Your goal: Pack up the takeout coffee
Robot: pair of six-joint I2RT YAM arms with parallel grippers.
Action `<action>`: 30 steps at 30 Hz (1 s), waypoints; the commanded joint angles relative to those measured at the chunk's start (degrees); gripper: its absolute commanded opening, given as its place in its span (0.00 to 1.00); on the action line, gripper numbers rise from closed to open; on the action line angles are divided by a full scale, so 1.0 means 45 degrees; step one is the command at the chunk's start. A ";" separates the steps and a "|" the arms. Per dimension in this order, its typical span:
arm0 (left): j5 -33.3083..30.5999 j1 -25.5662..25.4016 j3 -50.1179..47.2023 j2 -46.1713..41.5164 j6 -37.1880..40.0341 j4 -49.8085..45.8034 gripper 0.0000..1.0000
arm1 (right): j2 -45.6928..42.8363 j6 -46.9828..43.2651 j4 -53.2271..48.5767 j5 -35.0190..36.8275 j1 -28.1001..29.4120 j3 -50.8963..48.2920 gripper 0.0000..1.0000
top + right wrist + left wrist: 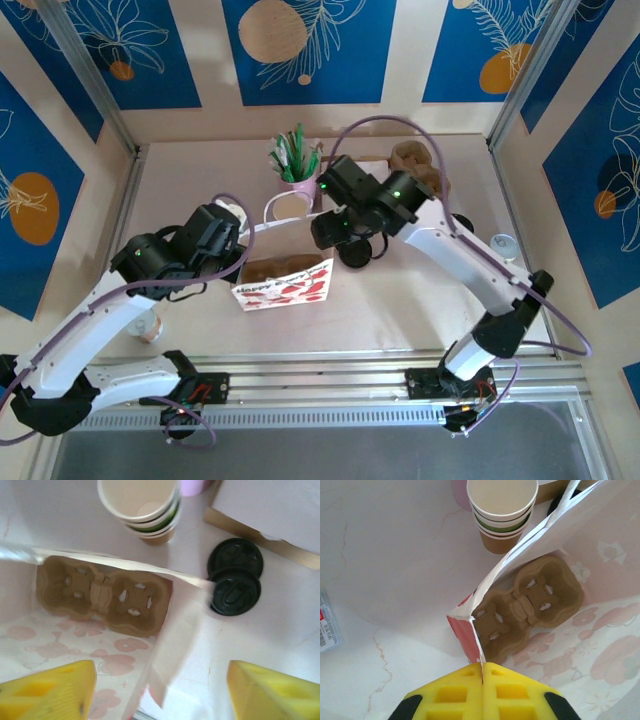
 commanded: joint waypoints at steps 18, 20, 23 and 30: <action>0.2970 0.2214 -0.0636 0.0660 0.1960 0.1332 0.00 | -0.2945 0.1694 0.0555 -0.2173 -1.0447 -0.4330 0.99; 0.2952 0.2217 -0.0604 0.0617 0.2011 0.1399 0.00 | -0.2738 0.1817 0.0812 -0.2540 -1.1114 -0.4747 0.99; 0.2950 0.2215 -0.0605 0.0523 0.1981 0.1539 0.00 | -0.2335 0.1884 0.1209 -0.2978 -1.1742 -0.5215 0.99; 0.2912 0.2218 -0.0827 0.0372 0.1996 0.1975 0.00 | -0.0988 0.2132 0.1360 -0.2644 -1.2011 -0.5115 0.99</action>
